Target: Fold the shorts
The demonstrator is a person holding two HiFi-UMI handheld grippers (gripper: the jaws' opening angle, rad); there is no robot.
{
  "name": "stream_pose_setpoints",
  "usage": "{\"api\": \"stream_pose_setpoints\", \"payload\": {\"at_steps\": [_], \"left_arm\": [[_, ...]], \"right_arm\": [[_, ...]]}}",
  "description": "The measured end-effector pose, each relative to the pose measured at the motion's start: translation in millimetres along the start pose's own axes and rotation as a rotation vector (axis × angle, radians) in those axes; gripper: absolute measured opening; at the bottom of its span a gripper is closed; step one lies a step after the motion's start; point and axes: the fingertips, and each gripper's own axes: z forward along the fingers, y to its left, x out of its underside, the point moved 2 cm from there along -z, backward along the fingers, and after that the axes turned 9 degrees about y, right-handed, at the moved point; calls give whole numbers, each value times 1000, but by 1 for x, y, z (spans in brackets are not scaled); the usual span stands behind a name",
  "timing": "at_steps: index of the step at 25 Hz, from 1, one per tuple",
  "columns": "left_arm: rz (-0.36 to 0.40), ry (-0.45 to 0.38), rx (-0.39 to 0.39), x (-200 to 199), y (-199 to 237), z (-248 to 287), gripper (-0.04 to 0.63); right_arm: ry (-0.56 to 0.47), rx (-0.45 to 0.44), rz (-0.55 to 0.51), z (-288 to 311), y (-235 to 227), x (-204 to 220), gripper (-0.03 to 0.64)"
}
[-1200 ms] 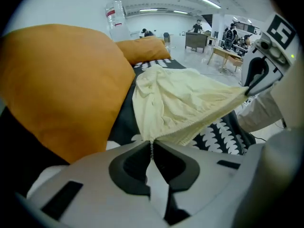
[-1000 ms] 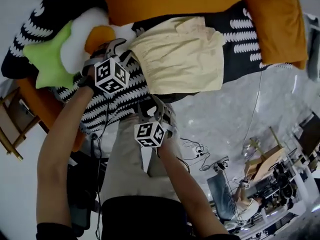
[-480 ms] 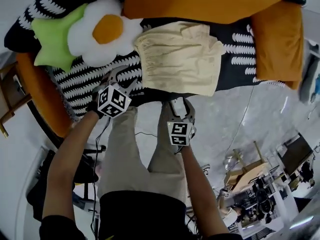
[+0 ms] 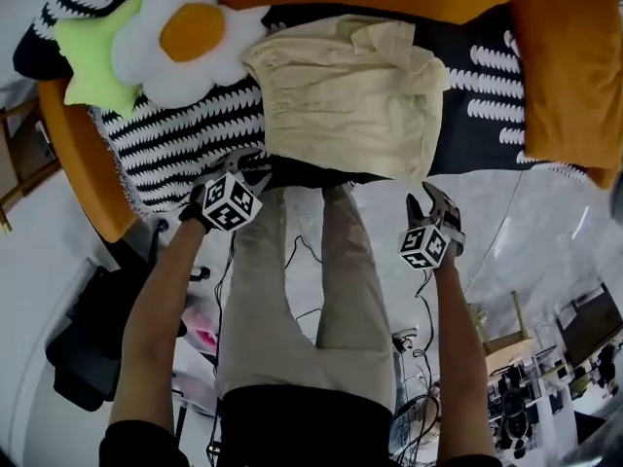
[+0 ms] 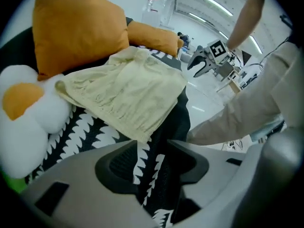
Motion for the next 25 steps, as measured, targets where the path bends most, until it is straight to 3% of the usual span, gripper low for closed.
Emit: {"api": "stream_pose_setpoints", "payload": {"at_steps": [4, 7, 11, 14, 16, 19, 22, 24, 25], "left_arm": [[25, 40, 52, -8, -6, 10, 190], [-40, 40, 37, -6, 9, 17, 190], [-115, 50, 72, -2, 13, 31, 188], [-151, 66, 90, -3, 13, 33, 72], [-156, 63, 138, -5, 8, 27, 49], [-165, 21, 163, -12, 4, 14, 40], [-194, -21, 151, -14, 1, -1, 37], [-221, -31, 145, -5, -3, -4, 17], [-232, -28, 145, 1, -6, -3, 12]], "right_arm": [[5, 0, -128, 15, -2, 12, 202], [-2, 10, -155, 20, -5, 7, 202], [-14, -3, -220, 29, 1, -5, 196], [7, 9, -278, 43, -3, -4, 139], [25, 34, -266, 45, -14, -1, 41], [30, 28, -219, 37, -25, 10, 17], [8, 5, -191, 24, -19, 16, 32], [24, -25, -213, 25, -4, 18, 167], [39, -17, -236, 28, 1, 18, 202]]}}
